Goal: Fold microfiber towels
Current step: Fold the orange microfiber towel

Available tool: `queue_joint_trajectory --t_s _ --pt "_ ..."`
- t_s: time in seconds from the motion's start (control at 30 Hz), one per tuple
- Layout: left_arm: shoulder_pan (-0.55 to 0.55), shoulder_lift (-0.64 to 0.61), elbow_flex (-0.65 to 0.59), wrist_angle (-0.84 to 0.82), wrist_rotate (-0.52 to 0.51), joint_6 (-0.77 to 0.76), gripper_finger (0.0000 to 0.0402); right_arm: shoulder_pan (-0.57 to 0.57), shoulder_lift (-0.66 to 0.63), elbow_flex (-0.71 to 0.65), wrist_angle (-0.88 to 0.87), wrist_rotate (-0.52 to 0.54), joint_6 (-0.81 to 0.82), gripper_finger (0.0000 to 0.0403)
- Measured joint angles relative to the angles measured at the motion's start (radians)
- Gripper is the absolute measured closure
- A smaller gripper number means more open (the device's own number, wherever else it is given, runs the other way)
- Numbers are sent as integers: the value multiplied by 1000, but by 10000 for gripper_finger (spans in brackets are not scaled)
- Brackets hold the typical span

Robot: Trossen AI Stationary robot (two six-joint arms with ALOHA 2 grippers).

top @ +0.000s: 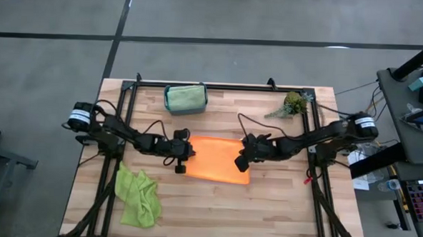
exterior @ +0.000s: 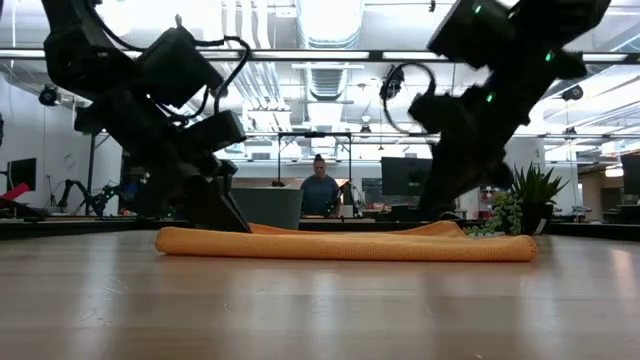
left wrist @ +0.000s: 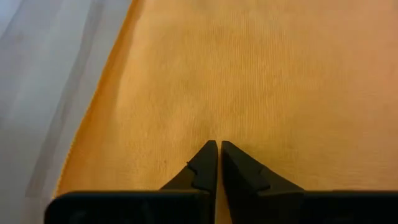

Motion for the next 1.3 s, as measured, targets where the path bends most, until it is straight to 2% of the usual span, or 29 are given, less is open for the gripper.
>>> queue_joint_trajectory --t_s 0.37,0.63,0.93,1.13,1.3 --pt "2 -11 -4 -40 -2 -18 398 -48 132 7 14 7 -14 394" --pt "11 -11 -5 -40 -163 -20 398 -132 122 7 4 51 -123 394" --pt "18 -35 -5 -77 -163 -44 398 -153 115 62 -41 48 -235 394" --pt "15 -117 -5 -111 -152 -35 398 -161 87 118 -134 -49 -176 385" --pt "15 -166 -8 -106 -104 -36 398 -168 36 152 -254 -161 -98 344"
